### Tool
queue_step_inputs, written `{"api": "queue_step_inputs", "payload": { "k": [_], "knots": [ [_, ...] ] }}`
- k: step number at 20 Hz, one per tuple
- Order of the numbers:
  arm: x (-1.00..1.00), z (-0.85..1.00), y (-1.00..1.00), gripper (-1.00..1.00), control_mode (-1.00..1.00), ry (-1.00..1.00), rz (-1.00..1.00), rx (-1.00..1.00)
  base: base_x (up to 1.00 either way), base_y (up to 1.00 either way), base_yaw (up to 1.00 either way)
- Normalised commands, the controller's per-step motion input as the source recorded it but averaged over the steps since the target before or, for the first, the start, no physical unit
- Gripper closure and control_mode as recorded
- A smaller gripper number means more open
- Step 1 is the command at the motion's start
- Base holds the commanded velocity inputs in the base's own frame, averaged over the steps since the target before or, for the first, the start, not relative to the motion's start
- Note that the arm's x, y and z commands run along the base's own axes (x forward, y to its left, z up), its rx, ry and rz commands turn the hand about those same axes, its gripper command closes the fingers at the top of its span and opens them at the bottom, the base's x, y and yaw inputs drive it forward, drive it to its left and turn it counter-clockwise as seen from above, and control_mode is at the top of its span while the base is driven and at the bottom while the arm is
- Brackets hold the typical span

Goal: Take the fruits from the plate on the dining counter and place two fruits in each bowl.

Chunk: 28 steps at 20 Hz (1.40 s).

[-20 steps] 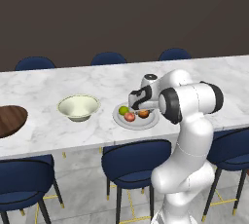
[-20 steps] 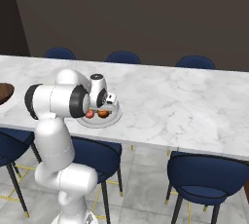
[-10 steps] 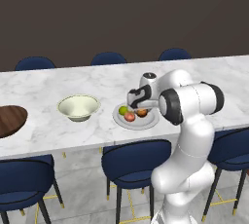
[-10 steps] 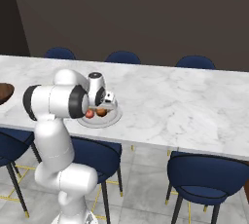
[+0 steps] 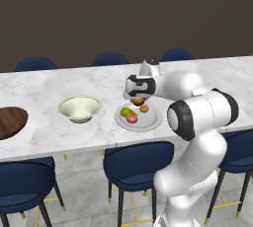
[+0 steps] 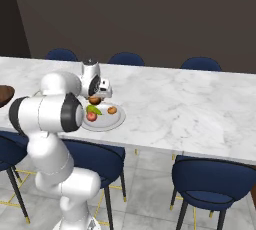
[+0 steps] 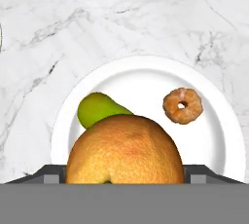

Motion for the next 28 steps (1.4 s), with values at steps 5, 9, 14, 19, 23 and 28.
{"api": "queue_step_inputs", "payload": {
  "k": [5,9,14,19,23,28],
  "knots": [
    [-0.12,0.21,0.63,1.00,-1.00,-0.03,0.17,0.04,0.00,0.00,0.00],
    [-0.21,0.02,0.79,1.00,-1.00,0.00,0.19,0.00,0.00,0.00,0.00],
    [-0.01,0.18,0.90,1.00,-1.00,-0.01,0.15,0.00,0.00,0.00,0.00],
    [0.07,0.20,0.83,1.00,-1.00,0.00,0.10,0.00,0.00,0.00,0.00],
    [0.63,0.01,0.71,1.00,-1.00,0.02,0.00,0.00,0.00,0.00,0.00],
    [0.68,-0.14,0.57,1.00,-1.00,0.03,0.00,0.00,0.00,0.00,0.00]
  ]
}}
